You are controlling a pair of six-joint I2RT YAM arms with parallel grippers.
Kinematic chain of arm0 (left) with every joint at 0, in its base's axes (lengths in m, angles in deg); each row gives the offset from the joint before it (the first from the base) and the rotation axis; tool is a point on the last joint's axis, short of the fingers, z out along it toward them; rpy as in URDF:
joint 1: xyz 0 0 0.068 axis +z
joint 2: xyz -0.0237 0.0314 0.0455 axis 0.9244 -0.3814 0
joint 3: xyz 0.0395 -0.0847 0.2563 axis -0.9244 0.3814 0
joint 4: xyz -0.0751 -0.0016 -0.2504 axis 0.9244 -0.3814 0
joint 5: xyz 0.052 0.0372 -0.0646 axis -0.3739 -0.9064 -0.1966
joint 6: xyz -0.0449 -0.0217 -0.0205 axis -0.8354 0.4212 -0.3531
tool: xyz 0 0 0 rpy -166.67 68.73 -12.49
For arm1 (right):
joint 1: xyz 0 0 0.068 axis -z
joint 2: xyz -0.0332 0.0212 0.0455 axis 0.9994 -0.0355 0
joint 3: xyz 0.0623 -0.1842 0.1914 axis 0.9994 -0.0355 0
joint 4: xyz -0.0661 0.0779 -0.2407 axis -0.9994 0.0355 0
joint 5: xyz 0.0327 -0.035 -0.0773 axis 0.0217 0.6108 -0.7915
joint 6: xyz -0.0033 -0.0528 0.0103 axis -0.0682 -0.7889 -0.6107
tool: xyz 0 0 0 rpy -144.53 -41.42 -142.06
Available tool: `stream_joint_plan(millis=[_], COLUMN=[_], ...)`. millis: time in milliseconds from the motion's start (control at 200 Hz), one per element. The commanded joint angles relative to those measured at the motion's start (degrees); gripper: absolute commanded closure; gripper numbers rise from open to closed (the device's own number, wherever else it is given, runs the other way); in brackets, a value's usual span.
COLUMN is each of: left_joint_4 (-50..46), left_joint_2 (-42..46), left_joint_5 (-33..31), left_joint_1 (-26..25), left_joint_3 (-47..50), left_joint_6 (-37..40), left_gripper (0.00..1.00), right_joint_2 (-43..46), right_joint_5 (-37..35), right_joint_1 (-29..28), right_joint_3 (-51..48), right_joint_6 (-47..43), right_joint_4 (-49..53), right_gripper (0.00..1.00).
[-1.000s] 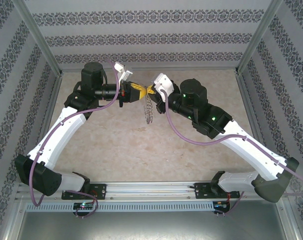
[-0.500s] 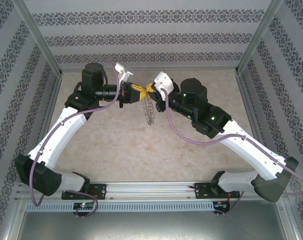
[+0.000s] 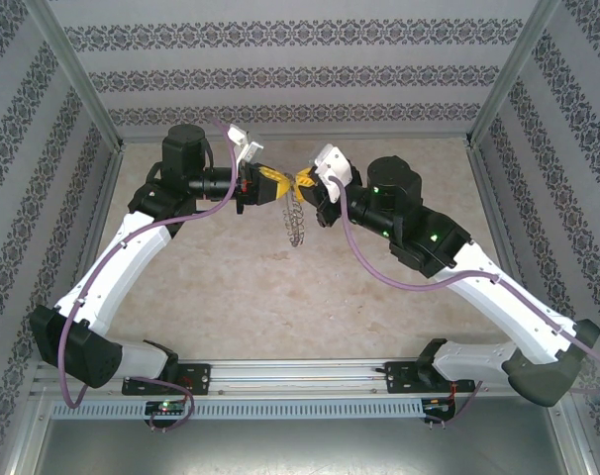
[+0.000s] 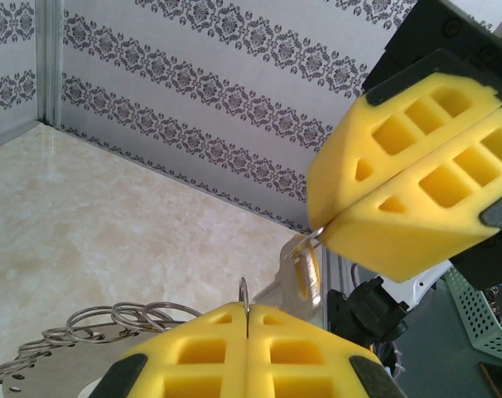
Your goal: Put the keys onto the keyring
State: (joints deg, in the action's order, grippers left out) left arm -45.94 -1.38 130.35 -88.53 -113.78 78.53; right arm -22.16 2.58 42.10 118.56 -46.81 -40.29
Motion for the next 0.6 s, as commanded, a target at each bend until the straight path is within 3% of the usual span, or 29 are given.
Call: stream_joint_plan(millis=[0, 595], left_joint_4=[0.5, 1.7], left_joint_2=[2.1, 1.5], left_joint_5=[1.8, 2.3], left_joint_1=[-0.1, -0.2], left_joint_3=[0.2, -0.1], left_joint_6=[1.2, 0.7], left_gripper=[1.0, 1.0], right_joint_2=[-0.6, -2.1], right_joint_5=[1.5, 0.8], right_joint_1=[0.2, 0.2], right_joint_3=[0.7, 1.0], right_joint_6=[1.4, 0.7], right_joint_4=[-0.4, -0.1], right_gripper=[1.0, 1.0])
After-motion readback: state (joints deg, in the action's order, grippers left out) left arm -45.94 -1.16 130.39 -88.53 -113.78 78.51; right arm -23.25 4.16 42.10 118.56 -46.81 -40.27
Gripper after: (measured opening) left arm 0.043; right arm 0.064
